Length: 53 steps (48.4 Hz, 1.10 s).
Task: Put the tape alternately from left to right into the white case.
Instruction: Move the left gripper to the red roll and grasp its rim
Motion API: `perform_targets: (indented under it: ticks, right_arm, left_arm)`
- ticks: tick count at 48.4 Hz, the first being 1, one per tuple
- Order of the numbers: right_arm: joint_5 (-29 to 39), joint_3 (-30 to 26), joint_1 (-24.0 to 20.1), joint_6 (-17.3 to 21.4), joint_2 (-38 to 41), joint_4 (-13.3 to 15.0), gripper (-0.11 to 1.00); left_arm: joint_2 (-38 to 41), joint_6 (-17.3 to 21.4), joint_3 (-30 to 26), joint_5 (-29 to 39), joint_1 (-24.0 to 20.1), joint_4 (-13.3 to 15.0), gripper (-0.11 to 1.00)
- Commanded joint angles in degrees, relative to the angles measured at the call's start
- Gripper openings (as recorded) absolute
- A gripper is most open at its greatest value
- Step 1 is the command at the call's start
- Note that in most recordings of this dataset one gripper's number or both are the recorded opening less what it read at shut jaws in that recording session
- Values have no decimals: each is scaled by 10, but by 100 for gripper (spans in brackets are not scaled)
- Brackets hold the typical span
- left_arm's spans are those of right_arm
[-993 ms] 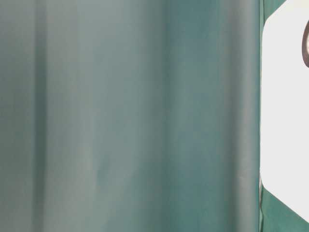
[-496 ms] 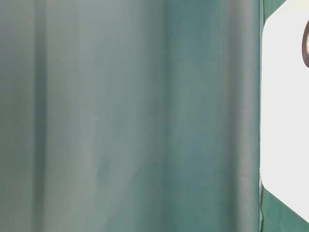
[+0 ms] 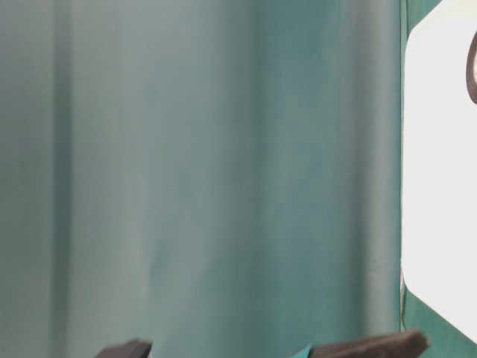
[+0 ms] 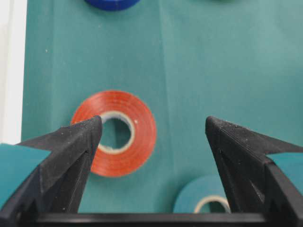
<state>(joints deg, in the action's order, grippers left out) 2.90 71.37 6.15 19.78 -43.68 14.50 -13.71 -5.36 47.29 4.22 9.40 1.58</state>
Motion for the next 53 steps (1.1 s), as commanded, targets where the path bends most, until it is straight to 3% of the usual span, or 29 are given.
perform_targets:
  ticks: [1, 9, 24, 38, 53]
  right_arm:
    - [-5, -5, 0, -1, 1, 1, 56]
    - [-4, -6, -1, -1, 1, 1, 56]
    - [-4, -5, -1, -1, 1, 1, 56]
    - [-5, 0, -1, -1, 1, 1, 56]
    - [-5, 0, -1, -1, 1, 1, 56]
  left_arm:
    - [13, 1, -27, 0, -3, -2, 91]
    - [43, 0, -47, 25, -3, -2, 91]
    - [106, 3, -97, 156, -6, -2, 91]
    - [126, 28, -116, 156, -5, -3, 91]
    - [164, 30, -117, 128, -6, -3, 91]
